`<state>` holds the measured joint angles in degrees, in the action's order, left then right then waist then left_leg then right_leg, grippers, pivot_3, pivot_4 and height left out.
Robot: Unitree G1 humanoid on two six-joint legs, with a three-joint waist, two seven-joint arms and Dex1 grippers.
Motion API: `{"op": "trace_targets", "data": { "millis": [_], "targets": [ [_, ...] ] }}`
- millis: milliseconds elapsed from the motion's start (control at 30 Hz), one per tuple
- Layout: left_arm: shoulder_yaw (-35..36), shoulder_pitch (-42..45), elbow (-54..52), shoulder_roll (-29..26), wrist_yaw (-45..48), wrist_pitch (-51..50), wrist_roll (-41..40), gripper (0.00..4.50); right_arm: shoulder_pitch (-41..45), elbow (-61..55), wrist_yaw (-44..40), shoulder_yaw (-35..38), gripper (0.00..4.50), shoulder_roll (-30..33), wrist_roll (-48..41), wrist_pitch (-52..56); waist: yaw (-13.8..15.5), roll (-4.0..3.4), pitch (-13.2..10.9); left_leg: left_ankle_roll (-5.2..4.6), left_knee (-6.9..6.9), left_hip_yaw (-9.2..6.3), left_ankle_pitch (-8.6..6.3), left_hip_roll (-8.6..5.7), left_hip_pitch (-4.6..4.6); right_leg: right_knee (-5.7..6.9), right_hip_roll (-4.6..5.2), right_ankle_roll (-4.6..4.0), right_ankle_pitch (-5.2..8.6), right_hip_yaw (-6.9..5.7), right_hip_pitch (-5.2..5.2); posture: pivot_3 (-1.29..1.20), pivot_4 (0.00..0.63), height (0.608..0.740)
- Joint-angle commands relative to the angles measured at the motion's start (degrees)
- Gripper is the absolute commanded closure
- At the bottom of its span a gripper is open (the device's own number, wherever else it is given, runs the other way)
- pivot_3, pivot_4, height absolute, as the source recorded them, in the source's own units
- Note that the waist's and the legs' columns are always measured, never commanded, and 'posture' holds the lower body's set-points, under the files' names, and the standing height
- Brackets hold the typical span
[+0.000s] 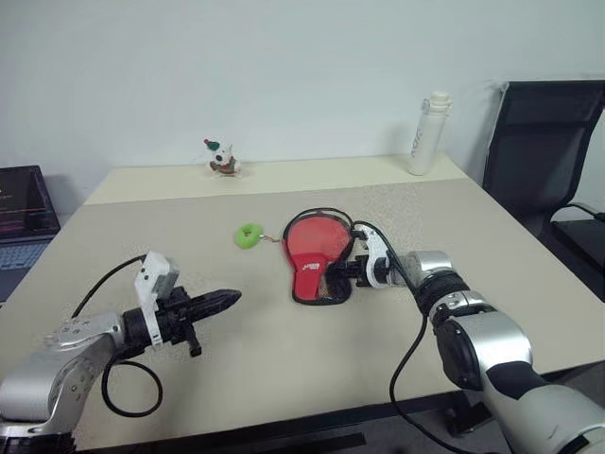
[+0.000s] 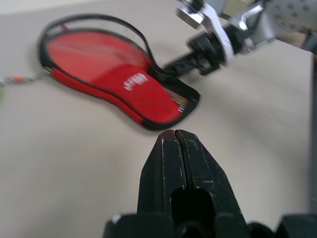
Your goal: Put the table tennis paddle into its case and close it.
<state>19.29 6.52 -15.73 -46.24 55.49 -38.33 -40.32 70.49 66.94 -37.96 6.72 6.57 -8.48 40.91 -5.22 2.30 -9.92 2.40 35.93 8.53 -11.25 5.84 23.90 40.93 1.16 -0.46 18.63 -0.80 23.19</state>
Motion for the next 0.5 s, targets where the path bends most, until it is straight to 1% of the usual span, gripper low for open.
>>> {"op": "trace_targets", "data": {
  "millis": [33, 133, 200, 267, 367, 433, 500],
  "targets": [
    [2.4, -2.3, -4.6, -2.1, 2.3, -0.1, -2.4, 4.5, 0.2, -5.2, -4.3, -0.9, 4.47, -3.1, -2.7, 6.9, 0.0, 0.0, 0.0, 0.0, -0.01, 0.0, 0.0, 0.0, 0.0, 0.0, 0.0, -0.01, 0.0, 0.0, 0.0, 0.0, 0.15, 0.74],
    [3.0, -4.5, -6.7, -2.6, 2.7, -0.6, -3.4, 4.5, -2.9, -12.9, -5.8, -3.2, 4.47, -4.1, -3.7, 13.8, 0.0, -0.01, 0.0, 0.0, -0.03, 0.0, -0.01, 0.07, 0.0, 0.0, -0.01, -0.02, 0.01, 0.02, 0.01, 0.0, 0.15, 0.74],
    [3.5, -5.9, -8.6, -2.6, 2.5, -1.0, -4.4, 4.5, -6.9, -21.1, -6.3, -5.4, 4.47, -3.7, -4.8, 19.8, 0.2, 0.0, 0.0, 0.0, -0.03, -0.06, -0.01, 0.23, 0.05, -0.03, -0.01, -0.02, 0.01, 0.05, 0.01, 0.0, 0.15, 0.74],
    [3.8, -7.8, -10.6, -2.4, 2.5, -1.5, -5.3, 4.5, -12.9, -32.7, -6.5, -8.6, 4.47, -2.3, -6.6, 27.4, 0.4, 0.02, 0.0, -0.01, -0.02, -0.14, -0.01, 0.21, 0.14, -0.1, 0.0, -0.01, 0.02, 0.08, 0.0, 0.0, 0.15, 0.74],
    [4.4, -10.7, -13.2, -2.5, 2.7, -1.8, -6.4, 4.5, -20.9, -48.3, -5.4, -11.1, 4.47, 0.6, -10.1, 37.1, 0.6, 0.04, 0.0, -0.02, -0.04, -0.21, -0.04, 0.16, 0.24, -0.2, 0.02, 0.02, 0.04, 0.12, 0.01, 0.0, 0.15, 0.74],
    [4.8, -12.6, -14.7, -2.7, 3.1, -2.0, -7.1, 4.5, -25.7, -57.4, -4.0, -11.1, 4.47, 2.7, -12.5, 43.3, 0.8, 0.04, 0.0, -0.03, -0.05, -0.27, -0.06, 0.11, 0.29, -0.2, 0.02, 0.04, 0.09, 0.14, 0.02, 0.0, 0.15, 0.74],
    [4.9, -13.9, -15.5, -3.1, 3.4, -1.8, -7.3, 4.5, -29.1, -64.1, -2.7, -10.4, 4.47, 4.1, -14.4, 47.7, 1.1, 0.04, 0.0, -0.02, -0.09, -0.33, -0.07, 0.07, 0.3, -0.21, 0.02, 0.04, 0.16, 0.16, 0.01, 0.0, 0.15, 0.74]
  ]
}}
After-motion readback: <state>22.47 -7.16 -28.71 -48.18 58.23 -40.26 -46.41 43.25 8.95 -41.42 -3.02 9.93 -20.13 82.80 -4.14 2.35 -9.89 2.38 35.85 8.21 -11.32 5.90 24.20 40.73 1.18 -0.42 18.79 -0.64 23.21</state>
